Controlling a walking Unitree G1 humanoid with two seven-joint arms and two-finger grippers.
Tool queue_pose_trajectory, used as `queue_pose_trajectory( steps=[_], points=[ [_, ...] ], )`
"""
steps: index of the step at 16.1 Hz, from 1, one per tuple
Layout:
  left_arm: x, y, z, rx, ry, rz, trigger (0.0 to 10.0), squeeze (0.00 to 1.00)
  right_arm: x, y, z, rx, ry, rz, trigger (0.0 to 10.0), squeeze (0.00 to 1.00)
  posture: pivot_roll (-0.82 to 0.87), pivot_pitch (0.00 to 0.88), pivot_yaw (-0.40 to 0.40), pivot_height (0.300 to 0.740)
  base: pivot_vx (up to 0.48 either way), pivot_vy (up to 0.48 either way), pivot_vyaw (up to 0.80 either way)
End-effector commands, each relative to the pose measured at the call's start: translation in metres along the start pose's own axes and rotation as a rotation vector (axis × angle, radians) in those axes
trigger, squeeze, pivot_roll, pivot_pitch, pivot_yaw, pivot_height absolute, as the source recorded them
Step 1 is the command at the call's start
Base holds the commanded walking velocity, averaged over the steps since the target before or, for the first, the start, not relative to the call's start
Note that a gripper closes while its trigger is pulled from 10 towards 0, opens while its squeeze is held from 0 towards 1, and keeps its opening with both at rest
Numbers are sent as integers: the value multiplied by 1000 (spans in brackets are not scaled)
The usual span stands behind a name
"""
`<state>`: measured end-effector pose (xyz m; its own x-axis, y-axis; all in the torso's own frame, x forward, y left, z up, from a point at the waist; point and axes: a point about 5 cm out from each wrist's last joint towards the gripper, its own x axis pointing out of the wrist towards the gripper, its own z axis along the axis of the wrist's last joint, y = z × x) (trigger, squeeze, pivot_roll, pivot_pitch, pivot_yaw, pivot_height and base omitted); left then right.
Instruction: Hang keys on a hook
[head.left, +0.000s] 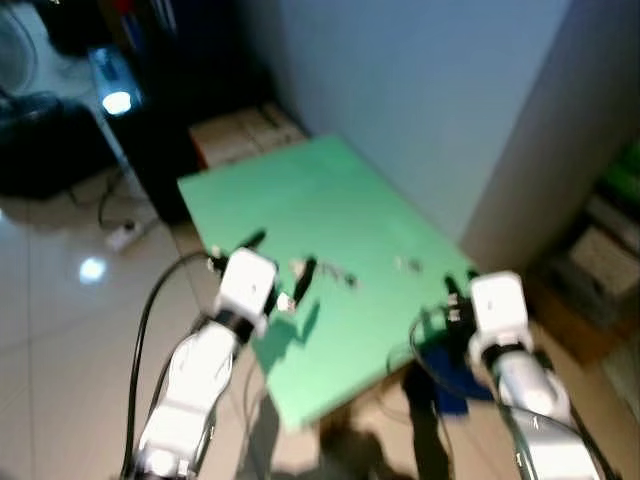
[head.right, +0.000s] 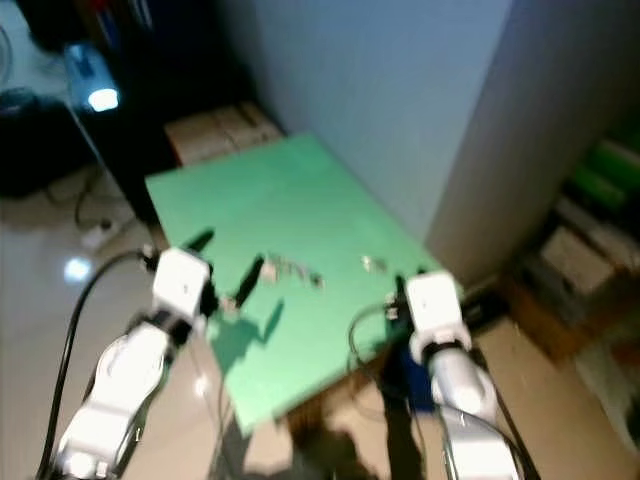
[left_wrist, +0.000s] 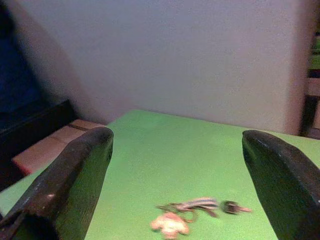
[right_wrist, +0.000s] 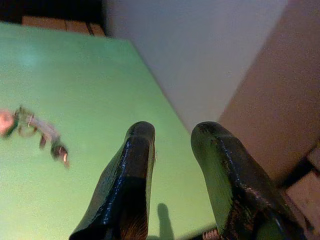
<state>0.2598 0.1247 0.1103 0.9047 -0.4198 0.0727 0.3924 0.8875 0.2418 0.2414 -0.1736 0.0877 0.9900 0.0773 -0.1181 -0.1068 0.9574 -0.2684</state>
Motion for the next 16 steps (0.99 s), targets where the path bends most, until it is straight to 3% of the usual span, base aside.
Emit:
queue_pose_trajectory(
  steps=[1, 3, 5, 8, 9, 10, 13, 16],
  points=[
    [-5, 9, -3, 15, 20, 21, 10000, 0, 1, 9, 4, 22, -8, 25, 10000, 0, -125, 87, 23, 740, 390, 0, 0],
    [-5, 10, -3, 16, 21, 20, 10000, 0, 2, 9, 4, 51, -4, 19, 10000, 0, -125, 93, 23, 740, 379, 0, 0],
    [-6, 9, -4, 13, 28, 31, 10000, 0, 3, 10, 4, 24, -10, 47, 10000, 0, -127, 96, 16, 740, 283, 0, 0],
    [-10, 11, -7, 37, 53, 26, 10000, 0, 7, 20, 1, 41, 23, 194, 10000, 0, -124, 100, 18, 740, 0, 0, 0],
    [-14, 12, -8, 40, 58, 11, 10000, 0, 9, 23, -1, 65, 34, 238, 10000, 106, -114, 102, 21, 740, 0, 0, 0],
    [-18, 12, -8, 38, 68, -15, 10000, 0, 11, 26, -1, 47, 33, 284, 10000, 1000, -109, 111, 19, 740, 0, 0, 0],
    [-33, -3, -13, -15, 131, -211, 10000, 0, 17, 27, -5, 39, 54, 329, 10000, 1000, -85, 121, 34, 740, 0, 0, 0],
    [-38, -8, -10, -57, 131, -259, 10000, 0, 20, 22, -14, 32, 89, 363, 10000, 1000, -73, 130, 32, 740, 0, 0, 0]
  ],
)
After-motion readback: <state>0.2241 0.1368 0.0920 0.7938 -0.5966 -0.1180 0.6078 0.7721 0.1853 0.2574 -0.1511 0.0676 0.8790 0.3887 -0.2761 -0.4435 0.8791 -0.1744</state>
